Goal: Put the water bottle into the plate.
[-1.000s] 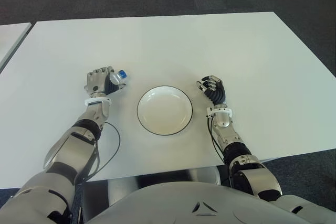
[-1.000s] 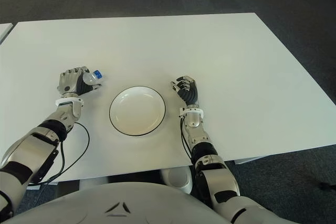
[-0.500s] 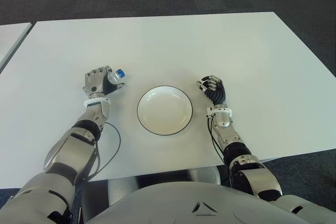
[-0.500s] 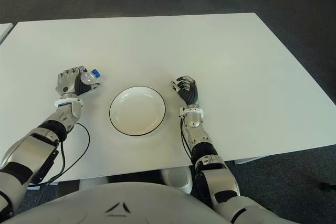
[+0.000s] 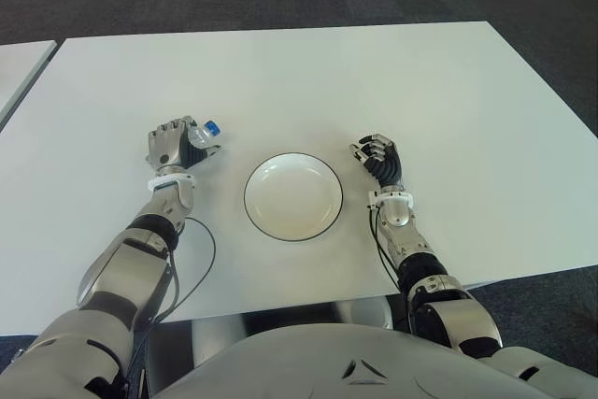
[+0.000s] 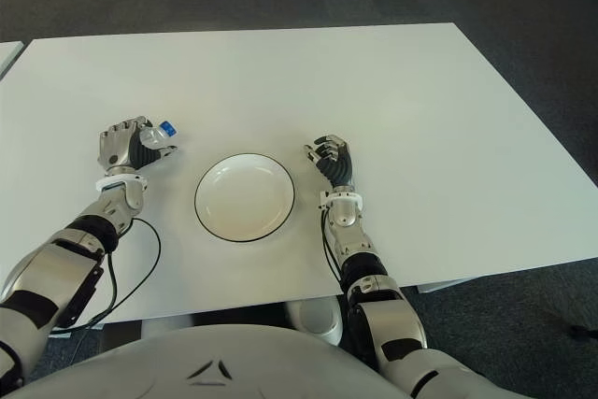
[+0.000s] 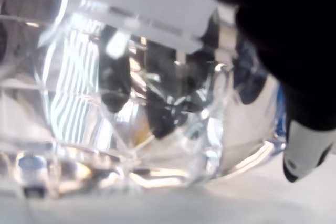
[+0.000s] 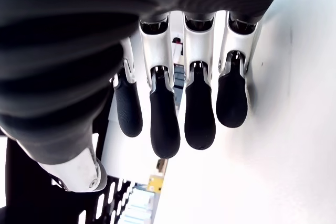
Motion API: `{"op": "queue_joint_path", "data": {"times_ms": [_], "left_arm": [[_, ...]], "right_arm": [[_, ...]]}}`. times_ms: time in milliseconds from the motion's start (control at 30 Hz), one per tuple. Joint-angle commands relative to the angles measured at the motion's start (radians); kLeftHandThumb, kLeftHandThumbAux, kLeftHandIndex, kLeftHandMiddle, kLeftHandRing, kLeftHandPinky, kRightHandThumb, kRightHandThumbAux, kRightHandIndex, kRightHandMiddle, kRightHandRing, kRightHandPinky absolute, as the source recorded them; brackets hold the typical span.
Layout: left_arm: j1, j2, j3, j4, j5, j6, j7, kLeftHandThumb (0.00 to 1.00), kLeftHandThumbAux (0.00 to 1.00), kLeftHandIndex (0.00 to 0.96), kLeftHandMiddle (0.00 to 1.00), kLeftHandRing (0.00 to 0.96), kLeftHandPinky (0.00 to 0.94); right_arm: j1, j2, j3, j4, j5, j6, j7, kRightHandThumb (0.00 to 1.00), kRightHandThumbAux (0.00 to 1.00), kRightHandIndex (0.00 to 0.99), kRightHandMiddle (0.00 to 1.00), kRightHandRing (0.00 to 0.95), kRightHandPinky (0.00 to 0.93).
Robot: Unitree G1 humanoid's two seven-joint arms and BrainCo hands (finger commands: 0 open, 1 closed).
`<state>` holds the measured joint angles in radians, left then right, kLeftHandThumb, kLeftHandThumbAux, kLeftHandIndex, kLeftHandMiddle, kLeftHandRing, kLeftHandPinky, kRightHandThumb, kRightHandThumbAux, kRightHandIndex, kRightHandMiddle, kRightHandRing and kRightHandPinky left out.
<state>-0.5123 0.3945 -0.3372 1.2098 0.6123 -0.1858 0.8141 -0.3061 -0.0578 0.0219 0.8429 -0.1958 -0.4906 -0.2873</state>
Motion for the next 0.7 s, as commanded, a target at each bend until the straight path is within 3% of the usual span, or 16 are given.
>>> {"op": "queue_joint_path", "data": {"times_ms": [33,367,700], "left_arm": [[0.051,-0.033,0.009,0.006,-0.032,-0.011,-0.053,0.852,0.671,0.395,0.527,0.825,0.785],[0.062,-0.030,0.039,-0.045,-0.065,-0.039,-0.093,0.852,0.671,0.395,0.528,0.847,0.814],[0.119,-0.014,0.078,-0.358,-0.090,0.020,-0.195,0.853,0.670,0.395,0.530,0.867,0.844]], "right_arm": [[0.003,0.002,0.001,0.022,0.000,0.016,0.000,0.707,0.727,0.432,0.625,0.628,0.635],[0.002,0.000,0.002,0.029,0.002,-0.001,0.006,0.707,0.728,0.432,0.629,0.634,0.644],[0.004,-0.002,0.002,0.029,0.000,-0.002,0.006,0.707,0.727,0.433,0.631,0.636,0.646]]}}
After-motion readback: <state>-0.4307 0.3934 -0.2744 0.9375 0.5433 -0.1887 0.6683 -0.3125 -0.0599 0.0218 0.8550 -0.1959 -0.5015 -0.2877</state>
